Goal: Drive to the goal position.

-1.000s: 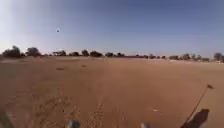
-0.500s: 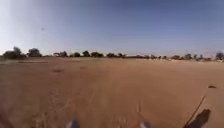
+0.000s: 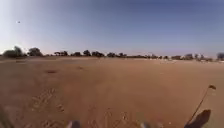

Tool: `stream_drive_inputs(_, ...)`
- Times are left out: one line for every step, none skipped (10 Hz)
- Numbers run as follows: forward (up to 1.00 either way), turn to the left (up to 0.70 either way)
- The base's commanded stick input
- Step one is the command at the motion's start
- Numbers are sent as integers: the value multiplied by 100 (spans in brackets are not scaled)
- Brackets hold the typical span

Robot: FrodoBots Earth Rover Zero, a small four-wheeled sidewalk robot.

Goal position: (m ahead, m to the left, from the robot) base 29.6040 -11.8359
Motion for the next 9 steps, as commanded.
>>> stream_drive_inputs(100, 0)
stream_drive_inputs(100, 0)
stream_drive_inputs(100, 0)
stream_drive_inputs(100, 0)
stream_drive_inputs(100, 0)
stream_drive_inputs(100, 0)
stream_drive_inputs(100, 0)
stream_drive_inputs(100, 0)
stream_drive_inputs(100, 0)
